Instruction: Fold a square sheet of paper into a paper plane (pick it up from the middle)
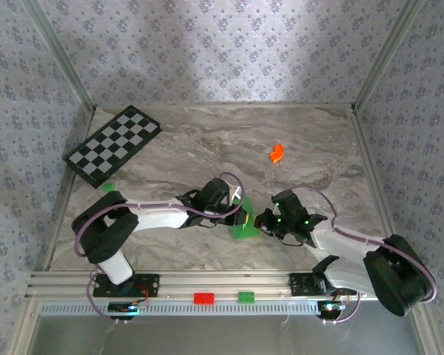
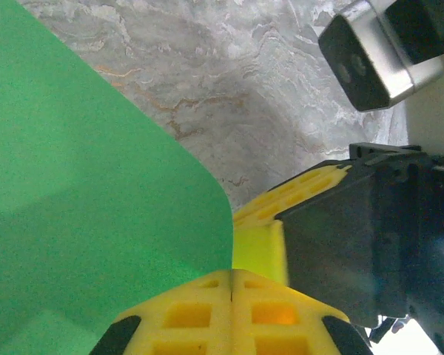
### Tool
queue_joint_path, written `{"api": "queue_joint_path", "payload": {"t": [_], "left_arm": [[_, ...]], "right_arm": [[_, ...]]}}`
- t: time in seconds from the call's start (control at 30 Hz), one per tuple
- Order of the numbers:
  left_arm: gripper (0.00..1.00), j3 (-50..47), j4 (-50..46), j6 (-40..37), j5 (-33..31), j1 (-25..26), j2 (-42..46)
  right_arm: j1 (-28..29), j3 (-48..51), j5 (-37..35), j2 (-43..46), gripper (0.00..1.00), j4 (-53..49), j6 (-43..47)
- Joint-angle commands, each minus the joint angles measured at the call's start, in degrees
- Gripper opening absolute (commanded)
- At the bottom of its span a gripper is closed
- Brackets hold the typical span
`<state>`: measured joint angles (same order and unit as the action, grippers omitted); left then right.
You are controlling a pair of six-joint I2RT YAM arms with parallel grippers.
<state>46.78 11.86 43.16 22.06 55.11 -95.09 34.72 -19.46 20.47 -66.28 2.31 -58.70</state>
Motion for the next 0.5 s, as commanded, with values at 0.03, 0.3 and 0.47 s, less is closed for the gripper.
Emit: {"api": "queue_joint_path", "payload": {"t": [0.03,0.3,0.47], "left_arm": [[0.00,0.6,-0.6,-0.8,-0.3,-0.1,-0.5],[0.00,0.9,-3.0,-2.8,-1.6,-0.1,-0.9],[0.00,1.5,-7.8,-6.3,-4.4,-0.4,-0.4]], "right_arm": [[1.9,-0.3,-2.0,-3.9,0.00,5.4,-2.5],[3.1,-2.2,-5.8,-9.9,0.00,-1.3,-1.6],[3.7,-1.2,-6.9,-10.5,0.00,-2.4,-1.6]]}}
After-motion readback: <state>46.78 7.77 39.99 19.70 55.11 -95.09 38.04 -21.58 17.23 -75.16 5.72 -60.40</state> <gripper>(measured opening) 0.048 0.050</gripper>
